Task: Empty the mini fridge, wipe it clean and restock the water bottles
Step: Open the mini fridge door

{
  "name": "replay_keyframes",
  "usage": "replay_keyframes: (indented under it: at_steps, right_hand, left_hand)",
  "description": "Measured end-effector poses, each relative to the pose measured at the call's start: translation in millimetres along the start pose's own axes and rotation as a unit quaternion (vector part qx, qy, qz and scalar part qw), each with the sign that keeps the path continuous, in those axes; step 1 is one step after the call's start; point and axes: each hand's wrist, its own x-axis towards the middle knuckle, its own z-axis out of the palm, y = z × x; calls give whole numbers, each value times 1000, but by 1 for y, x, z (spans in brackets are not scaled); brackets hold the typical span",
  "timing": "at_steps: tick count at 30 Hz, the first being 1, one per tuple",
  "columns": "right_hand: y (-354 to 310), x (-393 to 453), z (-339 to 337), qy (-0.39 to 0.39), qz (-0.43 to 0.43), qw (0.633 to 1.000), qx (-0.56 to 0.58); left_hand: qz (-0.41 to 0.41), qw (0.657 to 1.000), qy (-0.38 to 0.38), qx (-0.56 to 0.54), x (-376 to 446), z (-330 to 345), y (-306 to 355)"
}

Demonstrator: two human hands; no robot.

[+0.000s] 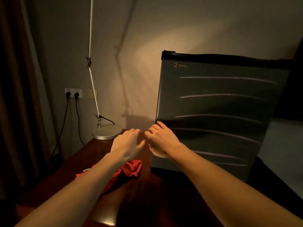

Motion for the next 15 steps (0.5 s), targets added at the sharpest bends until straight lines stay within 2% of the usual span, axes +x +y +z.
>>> replay_keyframes:
  at_steps: [7,11,15]
  right_hand:
    - [0,24,2,-54,-27,981,-184]
    - [0,28,7,-81,-27,974,-211]
    - [-1,30,14,-76,-24,974,-214]
  left_hand:
    - [1,1000,-21,3,14,18,-15]
    - [2,1000,-25,2,18,24,-15]
    - [7,1000,-30,-7,16,28,-14]
